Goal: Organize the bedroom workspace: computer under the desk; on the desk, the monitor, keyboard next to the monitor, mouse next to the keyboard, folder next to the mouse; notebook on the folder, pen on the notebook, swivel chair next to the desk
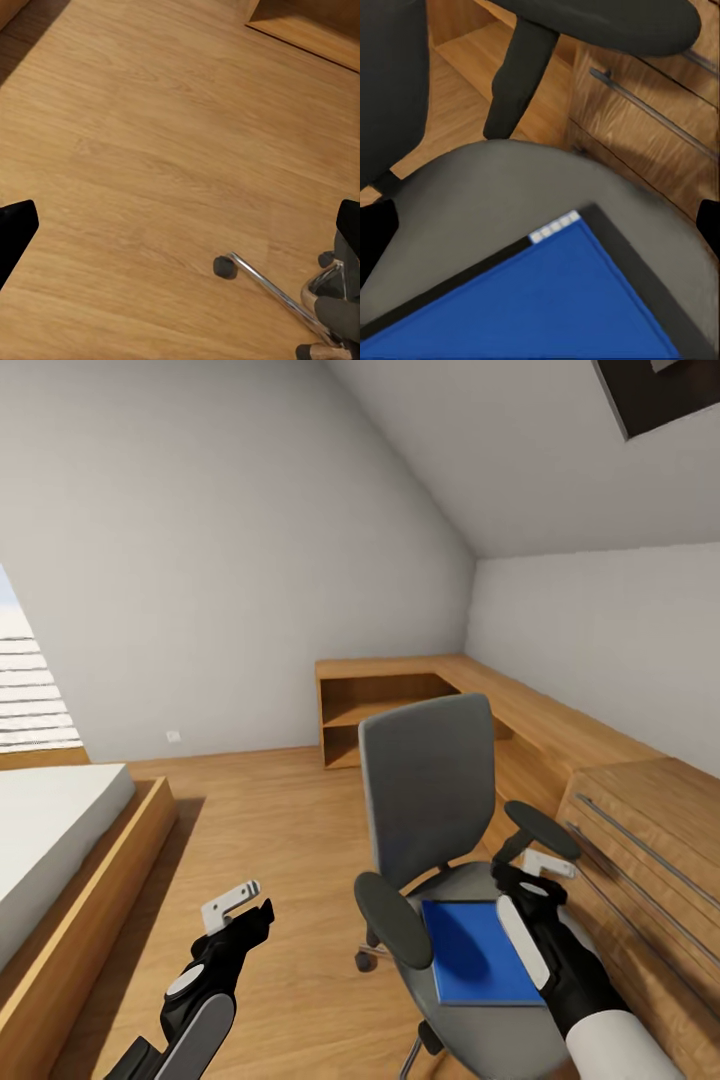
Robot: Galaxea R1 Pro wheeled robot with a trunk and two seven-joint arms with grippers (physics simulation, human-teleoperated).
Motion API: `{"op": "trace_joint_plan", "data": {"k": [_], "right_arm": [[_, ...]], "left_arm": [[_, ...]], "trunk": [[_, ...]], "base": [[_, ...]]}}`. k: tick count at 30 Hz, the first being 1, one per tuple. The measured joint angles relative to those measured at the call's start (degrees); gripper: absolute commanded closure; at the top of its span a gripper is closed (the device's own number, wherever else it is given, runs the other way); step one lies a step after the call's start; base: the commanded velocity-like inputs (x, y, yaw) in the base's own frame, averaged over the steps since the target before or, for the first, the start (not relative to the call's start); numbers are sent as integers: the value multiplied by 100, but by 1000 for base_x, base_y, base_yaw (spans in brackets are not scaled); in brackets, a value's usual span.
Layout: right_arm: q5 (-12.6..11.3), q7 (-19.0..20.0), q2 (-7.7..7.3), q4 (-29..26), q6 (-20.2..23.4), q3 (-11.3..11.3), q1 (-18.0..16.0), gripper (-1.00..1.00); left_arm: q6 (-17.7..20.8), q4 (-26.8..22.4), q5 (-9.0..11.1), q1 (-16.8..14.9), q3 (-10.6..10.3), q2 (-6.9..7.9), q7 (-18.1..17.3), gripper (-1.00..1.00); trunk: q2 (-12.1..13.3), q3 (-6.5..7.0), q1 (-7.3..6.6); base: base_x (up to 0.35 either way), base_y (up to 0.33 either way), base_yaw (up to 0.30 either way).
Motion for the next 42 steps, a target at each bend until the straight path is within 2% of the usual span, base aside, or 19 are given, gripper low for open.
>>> {"op": "trace_joint_plan", "data": {"k": [4, 7, 11, 13, 16, 21, 28, 42], "right_arm": [[-92, 70, -109, 76, 475, -18, -113, -100], [-176, 361, -177, 174, 630, -31, -292, -100], [-223, 991, -432, 783, 722, -44, -761, -100], [-212, 1523, -589, 1293, 737, -49, -1091, -100], [-205, 2063, -741, 1674, 748, -50, -1331, -100], [-192, 2695, -919, 2321, 800, -53, -1570, -100], [-183, 2886, -971, 2910, 779, -15, -1736, -100], [-182, 2917, -952, 3041, 578, -10, -1756, -100]], "left_arm": [[0, 0, 0, 0, 9, 5, 0, -100], [0, 0, 0, 0, 34, 13, 0, -100], [5, 0, -1, 0, 260, 15, -11, -100], [8, -2, -1, 1, 367, 18, -16, -100], [9, -1, 0, 0, 402, 16, -17, -100], [9, -7, 0, 0, 403, 10, -18, -100], [9, -8, 0, 0, 394, 7, -18, -100], [1, -8, 0, -1, 381, 3, -26, -100]], "trunk": [[-160, -72, 88], [-281, -126, 154], [-441, -197, 242], [-521, -233, 286], [-642, -287, 352], [-842, -377, 461], [-1123, -503, 615], [-1685, -754, 923]], "base": [[0, 0, 0], [0, 0, 0], [0, 0, 0], [0, 0, 0], [0, 0, 0], [0, 0, 0], [0, 0, 0], [0, 0, 0]]}}
